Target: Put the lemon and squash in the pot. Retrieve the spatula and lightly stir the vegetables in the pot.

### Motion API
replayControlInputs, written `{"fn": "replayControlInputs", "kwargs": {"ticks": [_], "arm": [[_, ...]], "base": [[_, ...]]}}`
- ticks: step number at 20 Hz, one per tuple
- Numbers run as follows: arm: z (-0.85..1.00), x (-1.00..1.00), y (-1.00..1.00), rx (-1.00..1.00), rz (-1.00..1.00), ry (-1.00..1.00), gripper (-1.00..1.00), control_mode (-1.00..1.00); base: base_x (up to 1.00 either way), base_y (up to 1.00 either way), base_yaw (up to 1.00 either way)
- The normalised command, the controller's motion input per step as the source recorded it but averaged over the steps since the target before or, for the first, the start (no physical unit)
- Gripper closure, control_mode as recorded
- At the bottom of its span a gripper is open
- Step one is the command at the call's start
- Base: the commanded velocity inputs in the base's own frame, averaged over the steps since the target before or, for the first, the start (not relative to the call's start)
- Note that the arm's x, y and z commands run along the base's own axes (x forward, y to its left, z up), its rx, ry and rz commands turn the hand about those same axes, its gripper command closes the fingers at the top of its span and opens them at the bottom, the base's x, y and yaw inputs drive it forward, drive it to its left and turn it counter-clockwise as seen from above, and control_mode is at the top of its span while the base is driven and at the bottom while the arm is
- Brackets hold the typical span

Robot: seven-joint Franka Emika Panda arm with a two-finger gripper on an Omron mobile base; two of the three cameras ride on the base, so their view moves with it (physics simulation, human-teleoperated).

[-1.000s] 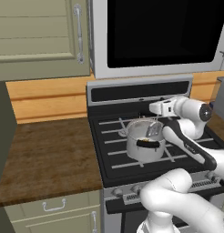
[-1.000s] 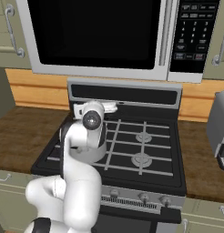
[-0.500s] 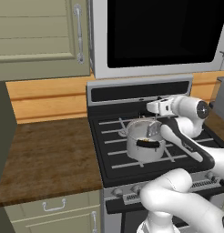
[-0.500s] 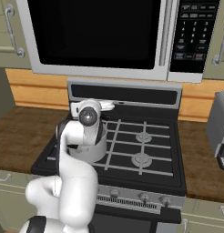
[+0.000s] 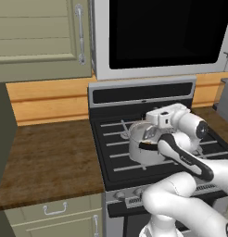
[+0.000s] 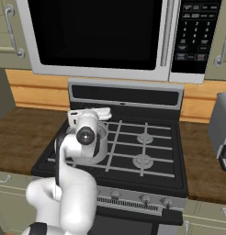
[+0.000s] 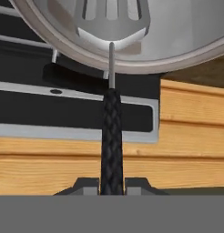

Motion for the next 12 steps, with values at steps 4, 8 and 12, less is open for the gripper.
{"fn": "replayControlInputs", "kwargs": {"ticks": [4, 8, 12], "arm": [[-0.03, 0.0, 0.0, 0.0, 0.08, 0.09, 1.0, -1.0], [-0.02, 0.04, -0.01, 0.0, 0.11, 0.13, 1.0, -1.0], [-0.11, 0.11, -0.11, 0.01, 0.13, 0.09, 1.0, -1.0]], "base": [[0.0, 0.0, 0.0], [0.0, 0.0, 0.0], [0.0, 0.0, 0.0]]}}
